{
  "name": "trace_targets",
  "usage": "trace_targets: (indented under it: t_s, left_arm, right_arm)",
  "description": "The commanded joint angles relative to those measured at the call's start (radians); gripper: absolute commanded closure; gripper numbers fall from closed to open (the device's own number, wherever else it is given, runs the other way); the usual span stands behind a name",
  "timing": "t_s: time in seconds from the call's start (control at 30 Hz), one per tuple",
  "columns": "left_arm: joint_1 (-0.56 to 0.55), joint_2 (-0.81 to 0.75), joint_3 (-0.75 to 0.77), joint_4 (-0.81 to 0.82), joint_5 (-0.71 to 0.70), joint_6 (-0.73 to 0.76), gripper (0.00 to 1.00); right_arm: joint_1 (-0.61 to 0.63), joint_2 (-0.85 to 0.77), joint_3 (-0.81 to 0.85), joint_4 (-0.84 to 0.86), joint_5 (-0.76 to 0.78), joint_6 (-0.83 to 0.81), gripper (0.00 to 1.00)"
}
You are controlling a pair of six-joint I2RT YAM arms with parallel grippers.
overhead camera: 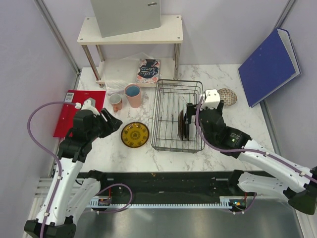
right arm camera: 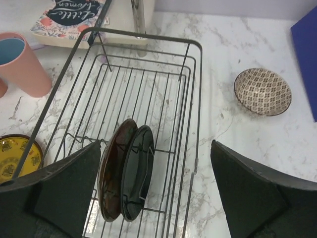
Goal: Unload the mixed dishes from the dish rack
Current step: Pick up the plate from the dish rack.
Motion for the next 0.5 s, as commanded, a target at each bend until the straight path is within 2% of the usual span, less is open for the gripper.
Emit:
trace_targets:
  t_s: [0.0, 0.17, 0.27, 0.3, 0.4, 0.47]
  left_arm:
    - [-0.025, -0.036, -0.021, 0.020, 0.027, 0.058, 0.35]
    - [-0.051, -0.068, -0.044, 0.029, 0.075, 0.086, 0.35]
    - [-0.062, -0.078, -0.057, 0.029, 0.067, 0.091, 0.35]
    - [-0.063, -0.079, -0.063, 0.032, 0.066, 0.091, 0.35]
    - [-0.065, -0.070, -0.077, 0.040, 0.078, 0.091, 0.35]
    - [-0.065, -0.065, -0.089, 0.046, 0.081, 0.091, 0.35]
  right_arm:
    - [-0.119, 0.050, 0.074, -0.094, -0.303, 0.144, 0.02]
    - [-0.251, 0.111, 0.040, -0.053, -0.556, 0.191, 0.12]
    - [-0.256, 0.110, -0.012, 0.002, -0.593, 0.207, 0.26]
    - [-0.257, 0.114, -0.024, 0.007, -0.595, 0.210, 0.37]
    - [-0.259, 0.119, -0.052, 0.022, -0.604, 0.213, 0.51]
    - [-0.259, 0.120, -0.064, 0.039, -0.612, 0.214, 0.51]
